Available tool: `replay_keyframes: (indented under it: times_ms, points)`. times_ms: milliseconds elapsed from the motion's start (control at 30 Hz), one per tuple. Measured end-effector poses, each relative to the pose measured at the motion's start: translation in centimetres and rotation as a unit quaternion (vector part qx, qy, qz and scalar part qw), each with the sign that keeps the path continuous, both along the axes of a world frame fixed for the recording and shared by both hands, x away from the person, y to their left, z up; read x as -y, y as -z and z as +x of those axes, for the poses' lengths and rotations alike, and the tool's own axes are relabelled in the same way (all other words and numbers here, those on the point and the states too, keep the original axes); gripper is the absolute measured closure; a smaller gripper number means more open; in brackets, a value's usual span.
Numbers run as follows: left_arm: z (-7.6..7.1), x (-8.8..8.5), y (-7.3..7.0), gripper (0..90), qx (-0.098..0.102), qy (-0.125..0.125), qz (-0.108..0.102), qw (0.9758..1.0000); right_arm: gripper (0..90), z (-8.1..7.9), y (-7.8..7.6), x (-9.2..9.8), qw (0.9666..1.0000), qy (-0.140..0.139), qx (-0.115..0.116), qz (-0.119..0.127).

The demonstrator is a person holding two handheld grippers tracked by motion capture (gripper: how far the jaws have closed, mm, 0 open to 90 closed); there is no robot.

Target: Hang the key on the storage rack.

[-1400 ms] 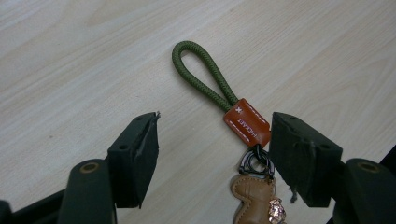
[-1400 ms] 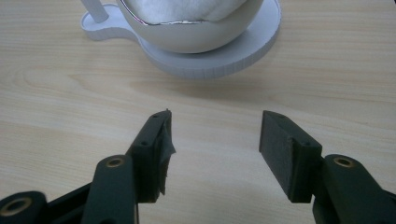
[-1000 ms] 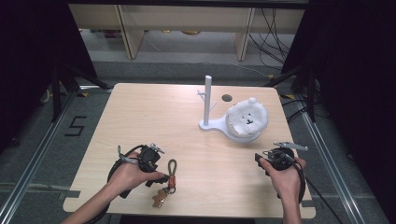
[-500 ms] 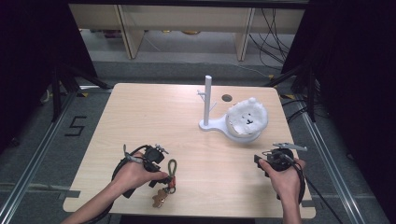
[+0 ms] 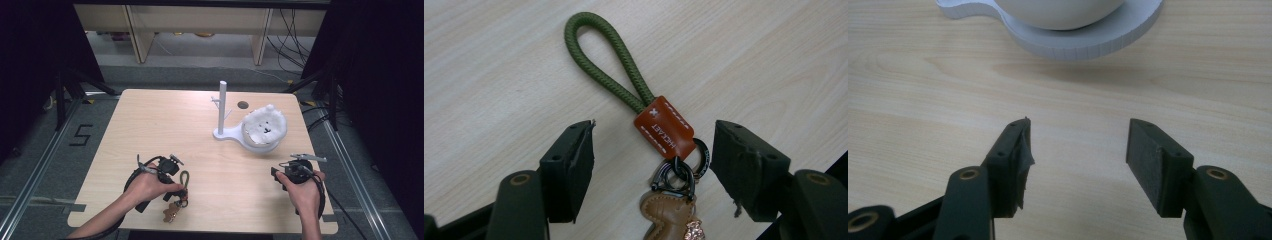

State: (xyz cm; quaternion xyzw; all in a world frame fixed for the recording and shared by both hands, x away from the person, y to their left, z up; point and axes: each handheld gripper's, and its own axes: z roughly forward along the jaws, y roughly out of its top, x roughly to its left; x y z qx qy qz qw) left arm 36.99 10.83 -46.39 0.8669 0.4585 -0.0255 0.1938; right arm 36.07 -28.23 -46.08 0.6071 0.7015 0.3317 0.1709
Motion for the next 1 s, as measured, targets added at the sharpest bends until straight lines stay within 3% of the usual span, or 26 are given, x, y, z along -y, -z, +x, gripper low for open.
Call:
replay_keyframes:
  times_ms: [133, 167, 200, 300, 333, 433, 567, 600, 633, 700, 733, 833, 867, 900, 1000]
  points:
    - [0.0, 0.7, 0.5, 33.5, -0.004, 0.006, 0.011, 0.9999, 44.3, 0.0, 0.0, -0.3, 0.9999, 0.000, -0.010, -0.003]
    - [0.2, 0.7, 0.4, 34.1, -0.008, 0.022, 0.024, 0.9994, 44.4, 0.1, 0.1, -0.3, 0.9999, -0.001, -0.009, -0.012]
    - [0.2, 0.9, 0.5, 34.5, -0.007, 0.021, 0.025, 0.9994, 44.3, 0.0, 0.0, -0.4, 0.9999, -0.003, -0.010, 0.005]
    - [0.4, 1.3, 0.8, 35.8, -0.008, 0.028, 0.039, 0.9988, 44.3, 0.0, -0.1, 0.0, 0.9999, -0.009, -0.003, -0.010]
    - [0.3, 1.4, 0.9, 36.0, -0.007, 0.027, 0.041, 0.9988, 44.3, -0.1, -0.3, -0.2, 0.9998, 0.011, -0.011, 0.009]
    - [0.3, 1.7, 1.0, 37.3, -0.004, 0.033, 0.051, 0.9981, 44.3, -0.1, -0.2, 0.2, 1.0000, 0.004, 0.000, 0.001]
    - [0.2, 2.0, 1.2, 40.3, -0.004, 0.040, 0.058, 0.9975, 44.3, -0.3, -0.4, -0.2, 0.9993, 0.023, -0.015, 0.027]
    - [0.1, 2.0, 1.4, 40.9, -0.002, 0.040, 0.060, 0.9974, 44.3, -0.1, -0.3, 0.2, 0.9999, 0.006, -0.003, 0.011]
    - [0.1, 2.0, 1.5, 41.9, -0.001, 0.041, 0.061, 0.9973, 44.3, -0.2, -0.3, 0.1, 0.9998, 0.015, -0.008, 0.011]
    - [0.1, 1.9, 1.6, 42.5, -0.003, 0.047, 0.067, 0.9966, 44.3, -0.2, -0.2, 0.5, 1.0000, -0.003, 0.007, -0.005]
    - [0.1, 1.9, 1.6, 43.0, -0.003, 0.045, 0.065, 0.9968, 44.3, -0.3, -0.5, 0.3, 0.9998, 0.012, -0.006, 0.014]
    - [0.1, 1.7, 1.6, 44.4, -0.007, 0.050, 0.066, 0.9966, 44.4, -0.3, -0.3, 0.2, 0.9997, 0.021, 0.000, 0.012]
    - [0.1, 1.7, 1.7, 45.2, -0.004, 0.047, 0.062, 0.9969, 44.4, -0.3, -0.5, 0.4, 0.9998, 0.016, -0.007, 0.003]
    - [0.1, 1.6, 1.7, 45.8, -0.010, 0.051, 0.064, 0.9966, 44.3, -0.3, -0.5, 0.3, 0.9998, 0.014, -0.007, 0.012]
    - [0.1, 1.4, 1.6, 49.2, -0.009, 0.049, 0.059, 0.9970, 44.4, -0.2, -0.3, 0.4, 0.9998, 0.019, -0.004, 0.007]
